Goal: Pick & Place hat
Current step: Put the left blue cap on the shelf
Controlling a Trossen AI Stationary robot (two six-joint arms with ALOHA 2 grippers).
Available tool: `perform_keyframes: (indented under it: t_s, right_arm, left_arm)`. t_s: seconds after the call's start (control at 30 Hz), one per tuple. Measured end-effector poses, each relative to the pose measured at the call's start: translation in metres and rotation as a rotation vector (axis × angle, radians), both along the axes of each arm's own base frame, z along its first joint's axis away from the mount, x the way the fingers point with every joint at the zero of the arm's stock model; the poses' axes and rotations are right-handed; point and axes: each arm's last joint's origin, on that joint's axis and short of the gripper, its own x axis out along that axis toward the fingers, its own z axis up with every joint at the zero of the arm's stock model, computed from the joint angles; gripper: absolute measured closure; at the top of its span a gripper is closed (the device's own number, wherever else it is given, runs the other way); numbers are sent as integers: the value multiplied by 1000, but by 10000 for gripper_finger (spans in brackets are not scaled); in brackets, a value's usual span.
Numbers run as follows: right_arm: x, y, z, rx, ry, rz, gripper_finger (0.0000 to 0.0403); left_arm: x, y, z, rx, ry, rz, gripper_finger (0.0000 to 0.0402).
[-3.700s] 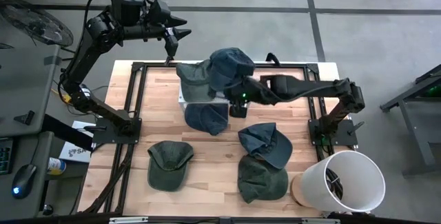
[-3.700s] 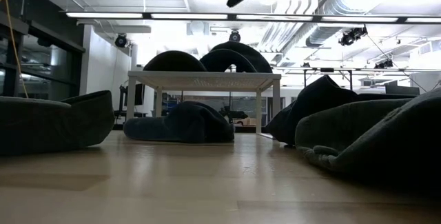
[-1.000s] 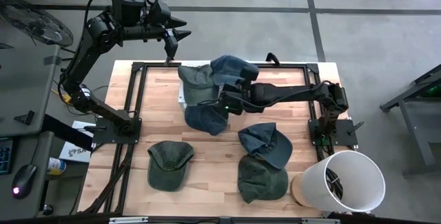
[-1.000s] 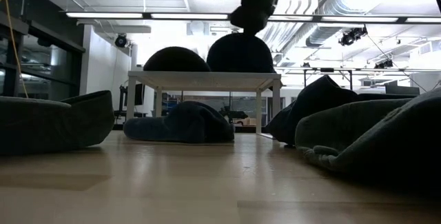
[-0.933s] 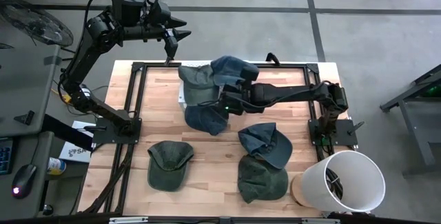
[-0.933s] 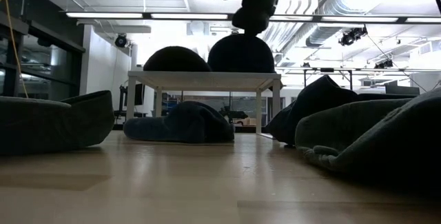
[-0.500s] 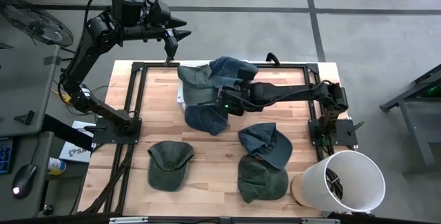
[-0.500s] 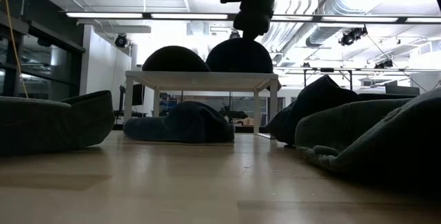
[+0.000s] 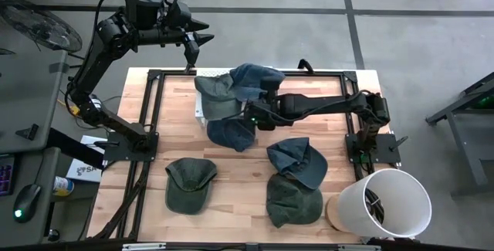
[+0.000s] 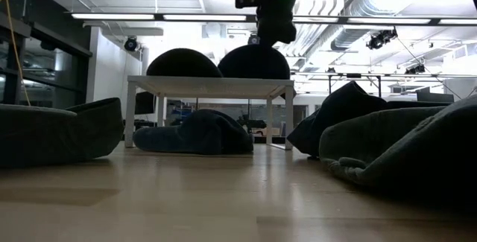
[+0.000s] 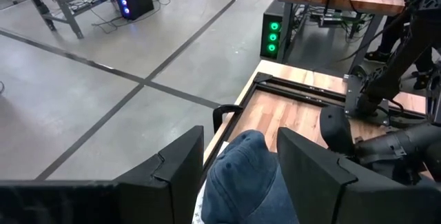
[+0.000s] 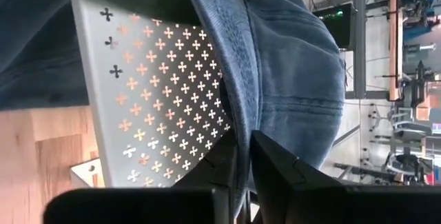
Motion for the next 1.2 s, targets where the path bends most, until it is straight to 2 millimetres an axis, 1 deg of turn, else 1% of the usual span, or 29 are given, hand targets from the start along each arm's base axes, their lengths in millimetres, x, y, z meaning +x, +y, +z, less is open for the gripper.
perform_keyframes:
  t_s: [0.2, 0.43, 0.53, 0.63, 0.83, 1.03, 1.2]
  right_arm:
    - [0, 1, -2, 37, 6, 20, 335]
    - [2, 5, -5, 202, -33, 55, 279]
    - [4, 6, -5, 258, -57, 75, 261]
    - [6, 7, -4, 278, -76, 88, 248]
    - [7, 7, -2, 292, -96, 98, 241]
    - [3, 6, 4, 257, -91, 109, 244]
    - [-1, 5, 12, 266, -112, 125, 244]
  left_arm:
    - [0, 0, 0, 1, 0, 0, 220]
    - [0, 0, 0, 1, 0, 1, 220]
    - [0, 0, 0, 1, 0, 1, 220]
    - [0, 0, 0, 1, 0, 2, 220]
    - [0, 1, 0, 9, 4, 27, 220]
    - [0, 1, 0, 9, 5, 27, 220]
    - [-1, 1, 0, 9, 4, 27, 220]
